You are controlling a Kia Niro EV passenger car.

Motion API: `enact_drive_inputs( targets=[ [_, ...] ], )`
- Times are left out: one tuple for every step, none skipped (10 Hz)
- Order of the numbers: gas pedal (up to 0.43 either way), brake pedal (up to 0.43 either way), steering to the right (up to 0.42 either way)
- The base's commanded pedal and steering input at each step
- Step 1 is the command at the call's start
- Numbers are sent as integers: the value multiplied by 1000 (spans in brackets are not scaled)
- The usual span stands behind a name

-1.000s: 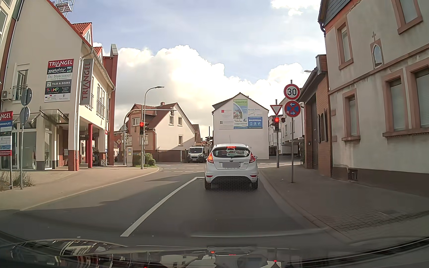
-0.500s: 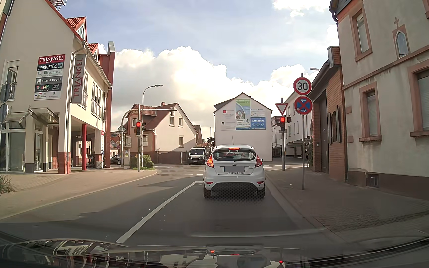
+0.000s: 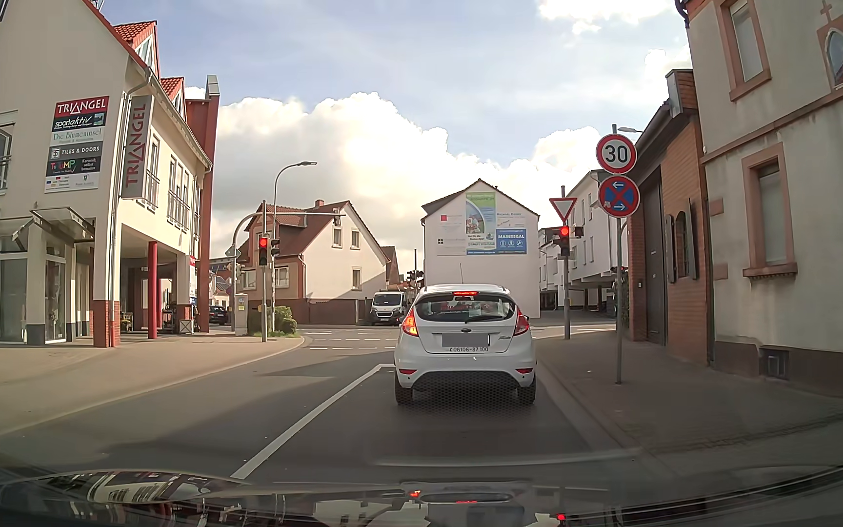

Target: Follow the waypoints while adhering to traffic rules and regulations

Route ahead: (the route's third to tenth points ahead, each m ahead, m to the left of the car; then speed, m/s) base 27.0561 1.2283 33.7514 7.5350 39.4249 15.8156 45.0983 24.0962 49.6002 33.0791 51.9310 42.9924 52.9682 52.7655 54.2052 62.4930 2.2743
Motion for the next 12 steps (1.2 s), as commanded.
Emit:
enact_drive_inputs(
  targets=[
    [0,12,-5],
    [0,18,1],
    [0,43,4],
    [0,98,6],
    [0,122,6],
    [0,128,6],
    [0,140,6],
    [0,165,6],
    [0,183,6],
    [0,220,6],
    [0,256,6],
    [0,256,6]
  ],
)
